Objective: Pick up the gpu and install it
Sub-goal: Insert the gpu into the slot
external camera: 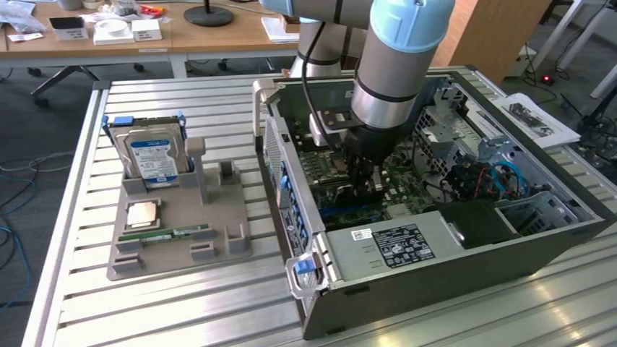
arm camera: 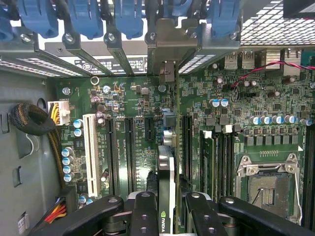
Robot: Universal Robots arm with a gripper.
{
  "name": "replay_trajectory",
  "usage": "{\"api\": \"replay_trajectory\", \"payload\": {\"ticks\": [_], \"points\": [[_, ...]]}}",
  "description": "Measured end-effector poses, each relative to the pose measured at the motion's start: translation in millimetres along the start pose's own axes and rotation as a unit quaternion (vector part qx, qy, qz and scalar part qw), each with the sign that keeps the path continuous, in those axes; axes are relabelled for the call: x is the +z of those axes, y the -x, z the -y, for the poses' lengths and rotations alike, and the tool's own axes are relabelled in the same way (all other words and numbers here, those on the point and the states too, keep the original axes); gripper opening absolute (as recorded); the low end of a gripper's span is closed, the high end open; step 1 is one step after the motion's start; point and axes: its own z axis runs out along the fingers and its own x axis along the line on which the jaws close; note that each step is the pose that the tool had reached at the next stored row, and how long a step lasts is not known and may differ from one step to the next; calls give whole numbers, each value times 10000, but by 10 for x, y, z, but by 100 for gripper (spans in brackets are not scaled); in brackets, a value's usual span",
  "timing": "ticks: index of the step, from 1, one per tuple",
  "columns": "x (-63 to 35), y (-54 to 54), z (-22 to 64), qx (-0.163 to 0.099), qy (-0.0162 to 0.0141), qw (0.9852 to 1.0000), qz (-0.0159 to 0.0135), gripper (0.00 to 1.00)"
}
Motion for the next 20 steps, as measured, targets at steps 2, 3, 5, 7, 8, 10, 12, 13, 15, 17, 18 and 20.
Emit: {"api": "replay_trajectory", "payload": {"ticks": [2, 3, 5, 7, 8, 10, 12, 13, 15, 17, 18, 20], "points": [[5, 0, 0, 0, 0, 10000, 2, 27], [8, 0, 0, 0, 0, 10000, 1, 27], [12, 0, 0, 0, -2, 10000, 4, 27], [12, 0, 0, 0, -1, 10000, 3, 27], [12, 0, 0, 0, -1, 10000, 3, 27], [12, 0, 0, 0, -1, 10000, 3, 27], [11, 0, 0, 0, 0, 10000, 2, 27], [11, 0, 0, 0, 0, 10000, 2, 27], [11, 0, 2, 1, 0, 10000, 2, 27], [12, 0, 4, 0, -1, 10000, 2, 27], [12, 0, 5, 0, -1, 10000, 2, 27], [12, 0, 7, 0, 0, 10000, 2, 27]]}}
